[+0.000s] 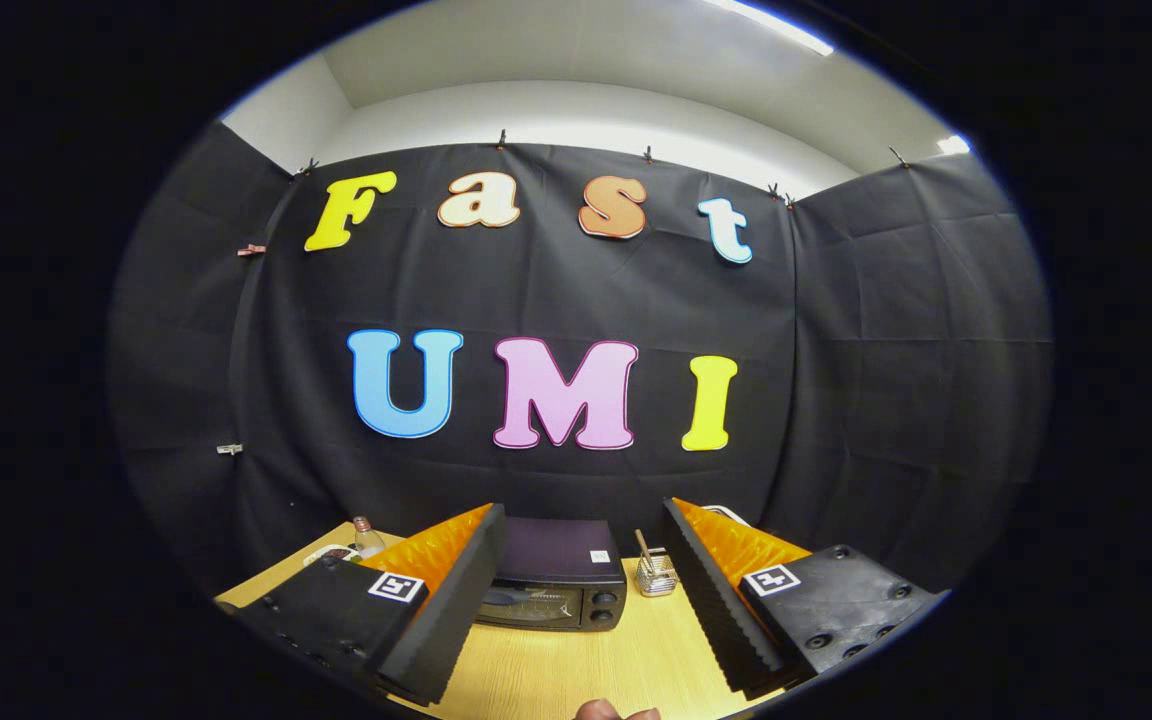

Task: Open the toaster oven, put the food inside, and close the toaster oven door.

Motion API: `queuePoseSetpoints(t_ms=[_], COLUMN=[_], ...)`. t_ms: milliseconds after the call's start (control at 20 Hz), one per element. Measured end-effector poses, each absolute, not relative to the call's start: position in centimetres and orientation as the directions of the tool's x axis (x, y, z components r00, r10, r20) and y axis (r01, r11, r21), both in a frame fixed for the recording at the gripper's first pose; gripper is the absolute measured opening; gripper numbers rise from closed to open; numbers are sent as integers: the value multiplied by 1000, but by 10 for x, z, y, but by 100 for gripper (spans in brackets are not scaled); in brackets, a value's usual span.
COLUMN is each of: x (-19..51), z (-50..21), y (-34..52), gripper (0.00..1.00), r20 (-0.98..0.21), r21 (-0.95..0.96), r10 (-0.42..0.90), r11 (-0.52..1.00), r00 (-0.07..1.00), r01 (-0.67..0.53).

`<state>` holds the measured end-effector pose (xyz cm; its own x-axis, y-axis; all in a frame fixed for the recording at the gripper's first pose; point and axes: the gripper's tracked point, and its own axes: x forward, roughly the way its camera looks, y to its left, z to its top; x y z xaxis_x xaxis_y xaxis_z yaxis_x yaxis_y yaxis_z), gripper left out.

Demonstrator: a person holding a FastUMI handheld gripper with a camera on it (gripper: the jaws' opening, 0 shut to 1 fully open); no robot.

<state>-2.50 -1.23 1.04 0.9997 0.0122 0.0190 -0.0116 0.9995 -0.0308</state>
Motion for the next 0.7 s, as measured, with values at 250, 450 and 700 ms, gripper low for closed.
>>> queuePoseSetpoints(t_ms=[250, 450, 700], x=[-25, -25, -24], z=[8, 9, 9], y=[-9, -8, -8], gripper=[100, 100, 100], r20=[12, 17, 19], r21=[-23, -27, -20], r10=[18, 19, 13], r11=[1000, 999, 1000], r00=[1000, 1000, 1000], r01=[-17, -19, -12])
